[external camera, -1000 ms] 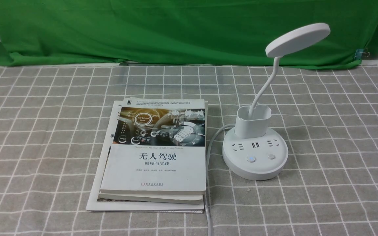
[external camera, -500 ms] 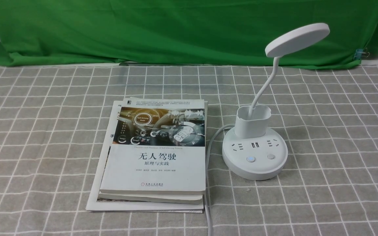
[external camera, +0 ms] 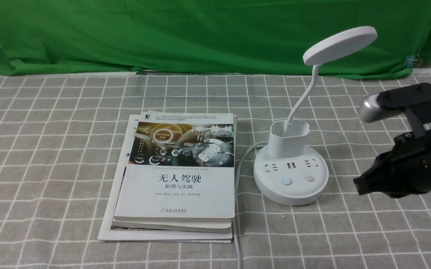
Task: Turn on the desk lamp on the grey coffee tablecloth with your hand.
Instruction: 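Press the button on the base of the white desk lamp with the right gripper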
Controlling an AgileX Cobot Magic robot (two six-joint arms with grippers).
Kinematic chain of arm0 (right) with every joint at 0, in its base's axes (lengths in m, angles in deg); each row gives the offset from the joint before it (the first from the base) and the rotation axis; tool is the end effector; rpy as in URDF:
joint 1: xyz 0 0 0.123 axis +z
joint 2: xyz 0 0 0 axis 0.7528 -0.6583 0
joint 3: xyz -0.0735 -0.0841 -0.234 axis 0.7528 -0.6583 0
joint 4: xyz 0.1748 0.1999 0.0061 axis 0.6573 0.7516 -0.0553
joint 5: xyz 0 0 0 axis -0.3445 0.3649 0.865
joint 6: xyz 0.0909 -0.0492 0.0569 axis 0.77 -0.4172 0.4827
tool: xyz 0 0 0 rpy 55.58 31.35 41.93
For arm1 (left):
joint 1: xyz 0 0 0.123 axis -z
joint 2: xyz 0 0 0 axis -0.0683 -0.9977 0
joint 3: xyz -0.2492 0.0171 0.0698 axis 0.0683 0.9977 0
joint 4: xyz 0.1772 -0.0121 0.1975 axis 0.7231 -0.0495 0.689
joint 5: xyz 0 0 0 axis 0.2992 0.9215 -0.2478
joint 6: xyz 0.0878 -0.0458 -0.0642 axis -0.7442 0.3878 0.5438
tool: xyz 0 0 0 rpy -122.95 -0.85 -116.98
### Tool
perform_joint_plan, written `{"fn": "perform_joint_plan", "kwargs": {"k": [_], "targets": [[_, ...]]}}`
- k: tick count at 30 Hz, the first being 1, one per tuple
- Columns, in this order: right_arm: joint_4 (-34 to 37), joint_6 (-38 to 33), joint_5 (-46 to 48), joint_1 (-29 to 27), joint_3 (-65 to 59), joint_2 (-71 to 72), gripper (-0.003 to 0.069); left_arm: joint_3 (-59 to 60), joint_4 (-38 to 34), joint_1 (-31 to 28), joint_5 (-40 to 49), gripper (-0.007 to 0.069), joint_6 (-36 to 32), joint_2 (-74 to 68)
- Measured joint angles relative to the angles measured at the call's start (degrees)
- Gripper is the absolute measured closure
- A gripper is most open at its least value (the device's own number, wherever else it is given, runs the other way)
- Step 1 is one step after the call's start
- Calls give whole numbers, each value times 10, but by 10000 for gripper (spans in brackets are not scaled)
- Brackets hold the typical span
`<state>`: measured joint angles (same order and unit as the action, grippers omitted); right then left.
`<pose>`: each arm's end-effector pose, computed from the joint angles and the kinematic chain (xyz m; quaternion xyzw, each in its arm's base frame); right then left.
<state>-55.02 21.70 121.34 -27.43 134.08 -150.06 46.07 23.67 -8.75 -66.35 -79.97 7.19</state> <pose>0.2731 0.1142 0.2123 -0.2025 0.9439 0.0711 0.2509 0.1218 0.0121 0.1859 0.0274 0.7567 0.0882 0.6472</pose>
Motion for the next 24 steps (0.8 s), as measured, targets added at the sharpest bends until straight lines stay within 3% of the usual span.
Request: {"fn": "perform_joint_plan", "kwargs": {"k": [7,12,24], "targets": [[17,-35,-37,0,60,-107,624,0,0,0,0,606,0,0],[82,-85,-56,0,69,-158,624,0,0,0,0,606,0,0],[97,-92,-99,0,74,-200,624,0,0,0,0,606,1,0]]}}
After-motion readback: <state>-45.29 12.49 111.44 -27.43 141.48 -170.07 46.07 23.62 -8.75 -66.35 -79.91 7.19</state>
